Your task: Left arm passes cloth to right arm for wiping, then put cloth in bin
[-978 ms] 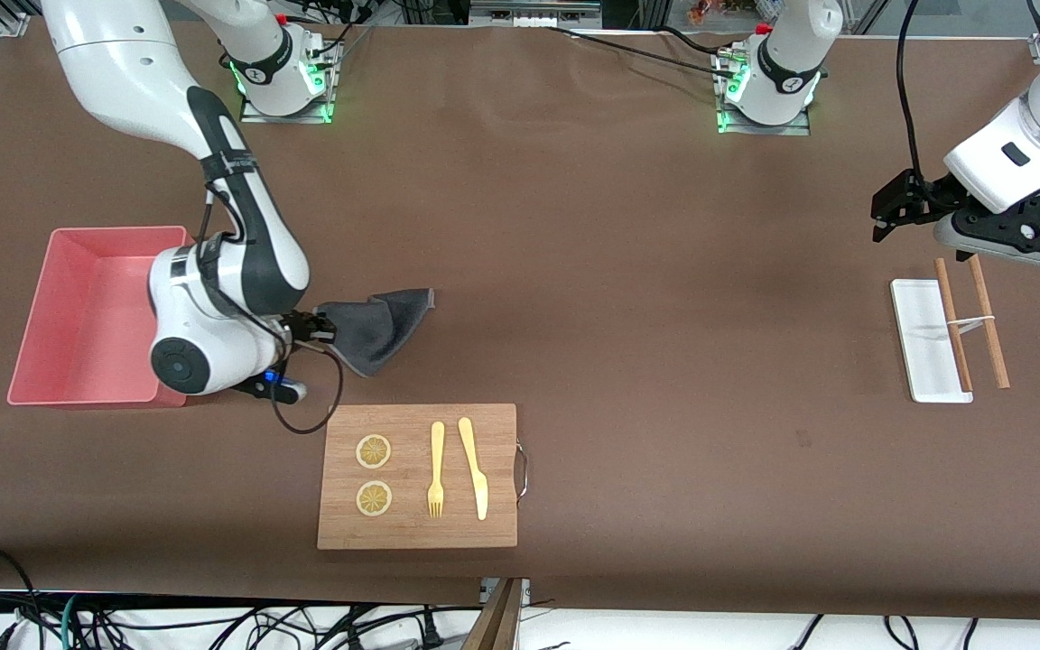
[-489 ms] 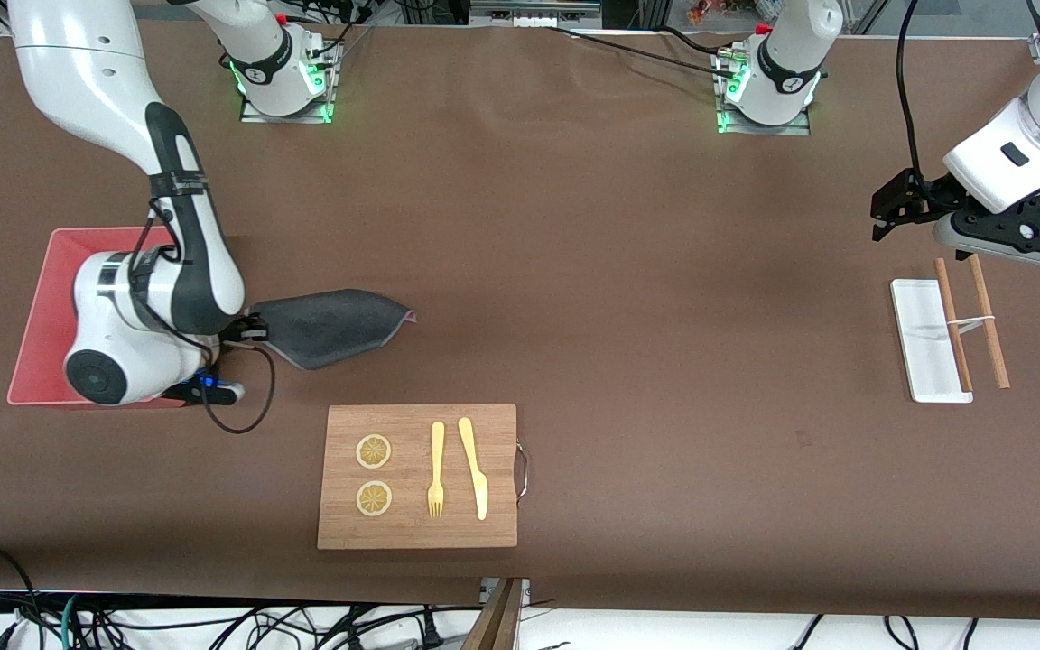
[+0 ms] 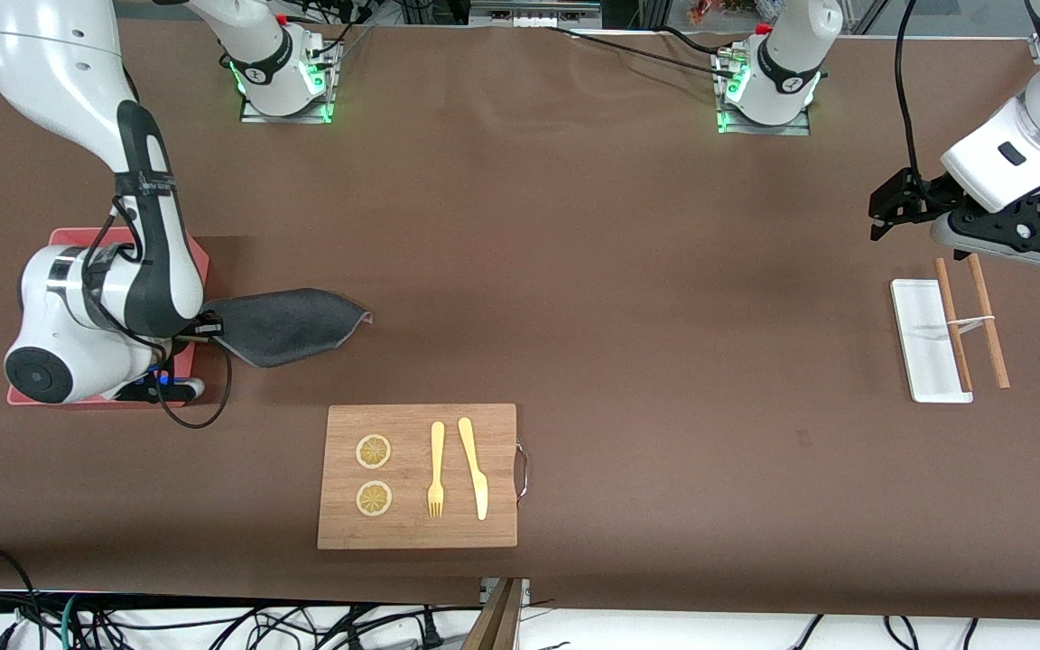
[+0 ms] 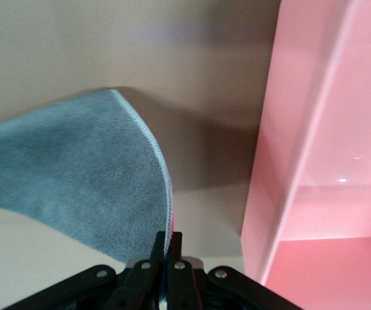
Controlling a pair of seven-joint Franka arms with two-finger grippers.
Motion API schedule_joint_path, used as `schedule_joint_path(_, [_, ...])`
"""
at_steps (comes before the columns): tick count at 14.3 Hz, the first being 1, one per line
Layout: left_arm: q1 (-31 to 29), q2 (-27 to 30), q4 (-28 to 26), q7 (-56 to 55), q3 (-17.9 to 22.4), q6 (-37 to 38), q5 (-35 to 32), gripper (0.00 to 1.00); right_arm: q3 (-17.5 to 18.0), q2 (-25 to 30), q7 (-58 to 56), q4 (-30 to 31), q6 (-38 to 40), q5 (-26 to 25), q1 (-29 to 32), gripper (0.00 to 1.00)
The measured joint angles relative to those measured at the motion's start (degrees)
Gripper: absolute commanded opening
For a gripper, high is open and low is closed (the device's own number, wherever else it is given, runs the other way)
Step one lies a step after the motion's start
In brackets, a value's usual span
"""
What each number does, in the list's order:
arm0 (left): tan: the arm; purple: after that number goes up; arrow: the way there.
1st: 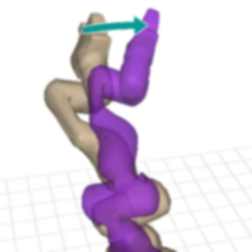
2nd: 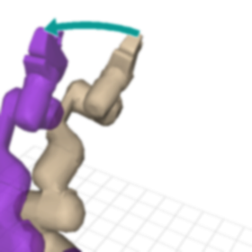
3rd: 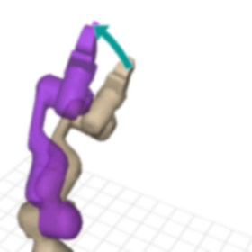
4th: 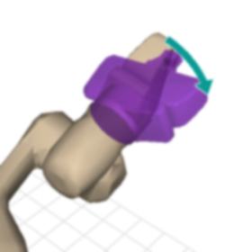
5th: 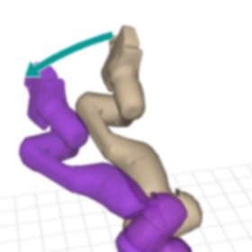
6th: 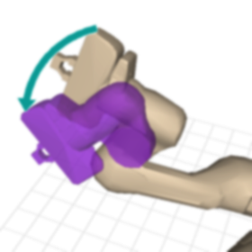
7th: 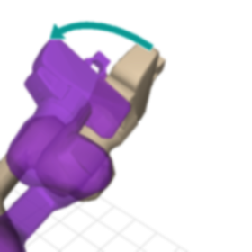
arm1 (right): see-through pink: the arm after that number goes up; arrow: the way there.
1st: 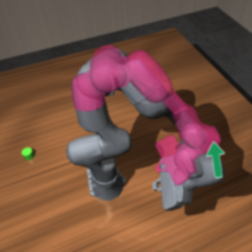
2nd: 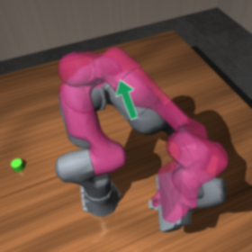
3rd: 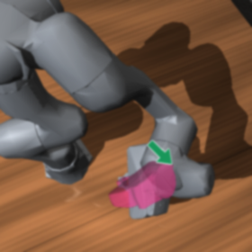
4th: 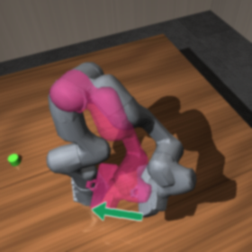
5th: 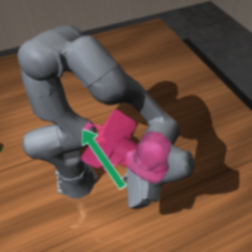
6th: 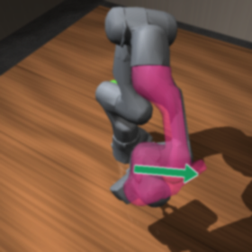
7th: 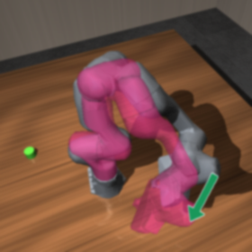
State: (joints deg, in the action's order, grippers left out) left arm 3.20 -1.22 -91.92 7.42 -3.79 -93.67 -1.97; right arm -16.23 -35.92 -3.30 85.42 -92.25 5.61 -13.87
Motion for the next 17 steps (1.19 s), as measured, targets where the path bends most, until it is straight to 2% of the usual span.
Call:
schedule_joint_path(3, [0.0, 0.0, 0.0, 0.0, -0.1, 0.2, 0.0, 1.00, 0.0, 3.2, 0.0, -3.1, 5.9, -1.2, -0.1, 0.00])
schedule_joint_path(9, [0.0, 0.0, 0.0, 0.0, -0.2, 0.3, 0.0, 1.00, 0.0, 8.7, 0.0, -13.2, 19.1, -2.3, 0.1, 0.00])
schedule_joint_path(13, [0.2, 0.0, 0.0, 0.0, -0.6, 0.4, 0.0, 1.00, 0.0, 13.9, -0.3, -14.6, 22.7, -4.4, 0.8, 0.00])
schedule_joint_path(17, [-0.1, 0.0, 0.0, -0.1, -0.8, 0.4, 0.0, 1.00, 0.0, 18.6, -7.7, -14.7, 24.9, -10.5, 3.7, 0.00])
